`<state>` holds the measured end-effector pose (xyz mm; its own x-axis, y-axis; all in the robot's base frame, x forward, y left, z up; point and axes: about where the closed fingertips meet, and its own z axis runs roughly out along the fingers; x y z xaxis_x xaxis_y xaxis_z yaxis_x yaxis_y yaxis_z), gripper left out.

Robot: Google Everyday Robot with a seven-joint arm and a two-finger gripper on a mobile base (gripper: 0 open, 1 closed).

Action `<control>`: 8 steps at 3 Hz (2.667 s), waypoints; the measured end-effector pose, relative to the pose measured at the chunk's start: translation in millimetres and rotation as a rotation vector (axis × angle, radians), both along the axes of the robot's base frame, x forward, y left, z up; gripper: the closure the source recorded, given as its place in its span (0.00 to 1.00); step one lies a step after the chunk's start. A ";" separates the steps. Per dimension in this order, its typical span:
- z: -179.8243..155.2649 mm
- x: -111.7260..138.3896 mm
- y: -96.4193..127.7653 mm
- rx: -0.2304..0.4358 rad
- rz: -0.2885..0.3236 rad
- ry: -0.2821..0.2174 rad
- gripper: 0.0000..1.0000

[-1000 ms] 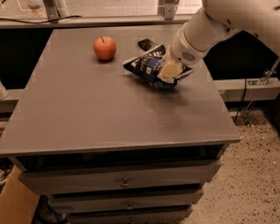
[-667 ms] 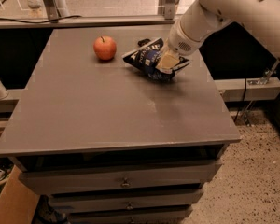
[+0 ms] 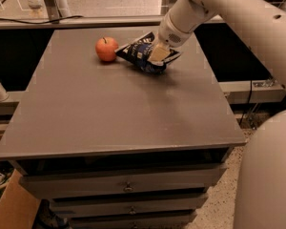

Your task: Move blue chip bag near apple

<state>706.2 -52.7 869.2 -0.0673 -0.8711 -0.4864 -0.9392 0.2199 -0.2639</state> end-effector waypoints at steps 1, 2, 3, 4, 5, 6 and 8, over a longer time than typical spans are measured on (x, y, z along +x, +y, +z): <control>-4.3 8.9 18.9 0.008 0.040 0.004 1.00; -13.2 11.0 31.5 0.012 0.071 0.024 0.82; -12.7 10.9 31.5 0.012 0.072 0.024 0.59; -16.7 9.5 37.2 0.023 0.087 0.037 0.36; -19.5 6.6 43.8 0.043 0.106 0.051 0.13; -18.9 0.0 46.4 0.082 0.119 0.063 0.00; 11.6 -7.6 22.4 0.256 0.058 0.047 0.00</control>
Offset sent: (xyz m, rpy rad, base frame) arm 0.0138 0.0450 -0.0196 0.0174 0.0456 0.1099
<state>698.6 -30.3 880.8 -0.0486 -0.7231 -0.6890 -0.9620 0.2193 -0.1624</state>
